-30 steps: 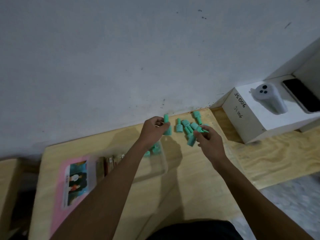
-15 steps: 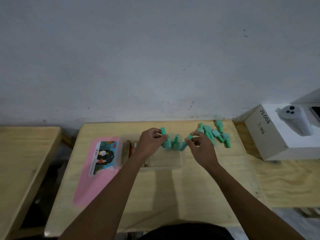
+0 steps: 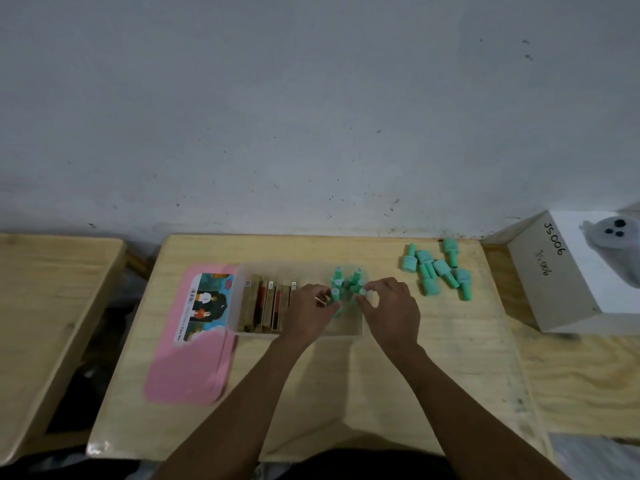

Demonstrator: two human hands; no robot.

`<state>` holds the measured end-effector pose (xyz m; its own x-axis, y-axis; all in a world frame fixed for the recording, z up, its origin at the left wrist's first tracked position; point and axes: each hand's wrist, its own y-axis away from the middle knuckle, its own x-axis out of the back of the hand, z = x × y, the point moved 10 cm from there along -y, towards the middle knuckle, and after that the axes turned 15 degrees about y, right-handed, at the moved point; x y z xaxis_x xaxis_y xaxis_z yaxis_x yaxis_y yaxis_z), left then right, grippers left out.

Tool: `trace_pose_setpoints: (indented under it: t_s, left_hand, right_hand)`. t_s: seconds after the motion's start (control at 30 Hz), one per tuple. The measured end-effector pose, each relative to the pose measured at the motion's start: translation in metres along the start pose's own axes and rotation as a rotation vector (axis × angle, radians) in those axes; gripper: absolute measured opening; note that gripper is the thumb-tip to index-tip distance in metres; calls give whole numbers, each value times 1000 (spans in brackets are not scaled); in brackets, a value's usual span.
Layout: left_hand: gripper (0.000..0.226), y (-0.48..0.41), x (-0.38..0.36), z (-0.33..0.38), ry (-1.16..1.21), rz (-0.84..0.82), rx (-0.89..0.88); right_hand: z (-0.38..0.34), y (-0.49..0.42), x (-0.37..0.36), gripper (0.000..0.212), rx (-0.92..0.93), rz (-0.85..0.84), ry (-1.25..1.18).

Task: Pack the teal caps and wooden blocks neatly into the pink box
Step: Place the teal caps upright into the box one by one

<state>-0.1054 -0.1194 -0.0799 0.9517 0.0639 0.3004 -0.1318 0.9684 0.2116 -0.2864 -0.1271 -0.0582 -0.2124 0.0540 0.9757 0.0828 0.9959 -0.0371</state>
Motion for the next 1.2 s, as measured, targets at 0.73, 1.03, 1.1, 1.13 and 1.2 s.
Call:
trace_pose_setpoints:
  t_s: [0.73, 1.03, 1.1, 1.13, 1.2]
  left_hand:
    - [28, -19, -25, -21, -91, -13, -46]
    - [31, -11, -18, -15, -79, 28, -63]
    - [33, 0, -11, 2, -117, 89, -161]
    - [31, 5, -10, 13, -137, 109, -229]
    - [23, 15, -14, 38, -140, 117, -356]
  right_hand:
    - [5, -7, -17, 28, 34, -4, 76]
    - [33, -12, 19, 22, 30, 152, -40]
    - [63, -17, 29, 20, -65, 156, -56]
    - [82, -22, 29, 21, -126, 136, -66]
    - [119, -30, 22, 24, -240, 43, -72]
